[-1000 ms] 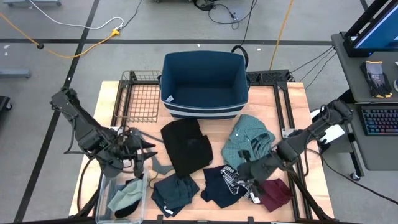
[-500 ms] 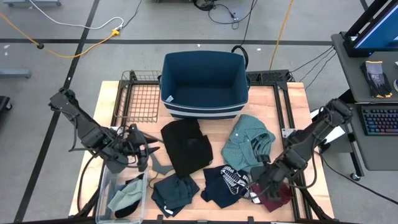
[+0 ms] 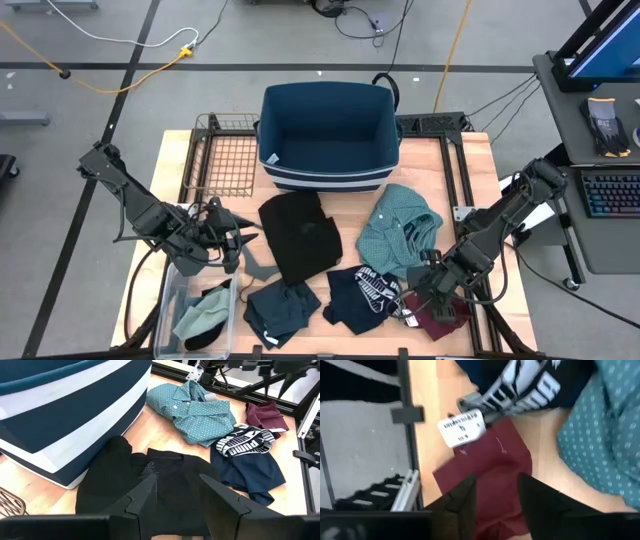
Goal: Pick & Place Cloths
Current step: Put the red underwear into the gold wire basket
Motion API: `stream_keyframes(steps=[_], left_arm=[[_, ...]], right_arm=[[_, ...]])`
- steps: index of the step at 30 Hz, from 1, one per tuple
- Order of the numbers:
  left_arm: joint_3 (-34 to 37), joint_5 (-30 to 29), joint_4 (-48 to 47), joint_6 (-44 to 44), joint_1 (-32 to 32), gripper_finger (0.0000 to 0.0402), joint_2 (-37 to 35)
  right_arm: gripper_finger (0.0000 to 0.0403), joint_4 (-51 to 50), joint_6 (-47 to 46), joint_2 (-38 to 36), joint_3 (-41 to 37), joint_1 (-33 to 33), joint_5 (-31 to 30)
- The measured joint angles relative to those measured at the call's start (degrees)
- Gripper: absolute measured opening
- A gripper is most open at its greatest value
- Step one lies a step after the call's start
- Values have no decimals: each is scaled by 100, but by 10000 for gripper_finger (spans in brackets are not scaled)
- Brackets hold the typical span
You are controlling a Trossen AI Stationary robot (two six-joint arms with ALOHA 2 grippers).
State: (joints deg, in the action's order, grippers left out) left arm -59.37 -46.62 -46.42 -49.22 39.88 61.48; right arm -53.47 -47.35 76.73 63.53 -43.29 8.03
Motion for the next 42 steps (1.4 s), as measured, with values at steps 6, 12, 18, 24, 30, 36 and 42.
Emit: stream_keyframes(steps=[6, 12, 18, 24, 30, 36, 42], left_arm=[[0, 51, 1, -56, 0, 145, 1], [-2, 52, 0, -54, 0, 145, 1], [-2, 51, -1, -54, 0, 145, 1], [-2, 51, 0, -51, 0, 145, 1], [-2, 51, -2, 3, 0, 145, 1], [-2, 51, -2, 3, 0, 145, 1], [-2, 49, -2, 3, 0, 145, 1]], right_arm=[[188, 8, -218, 0, -341, 3, 273], [214, 396, -605, 0, -557, 4, 274], [215, 789, -909, 0, -759, 4, 273], [213, 1039, -1202, 0, -1063, 4, 264], [213, 1300, -1508, 0, -1401, 4, 245], [212, 1985, -1839, 0, -1905, 4, 228], [212, 2177, -2449, 130, -2341, 4, 264]])
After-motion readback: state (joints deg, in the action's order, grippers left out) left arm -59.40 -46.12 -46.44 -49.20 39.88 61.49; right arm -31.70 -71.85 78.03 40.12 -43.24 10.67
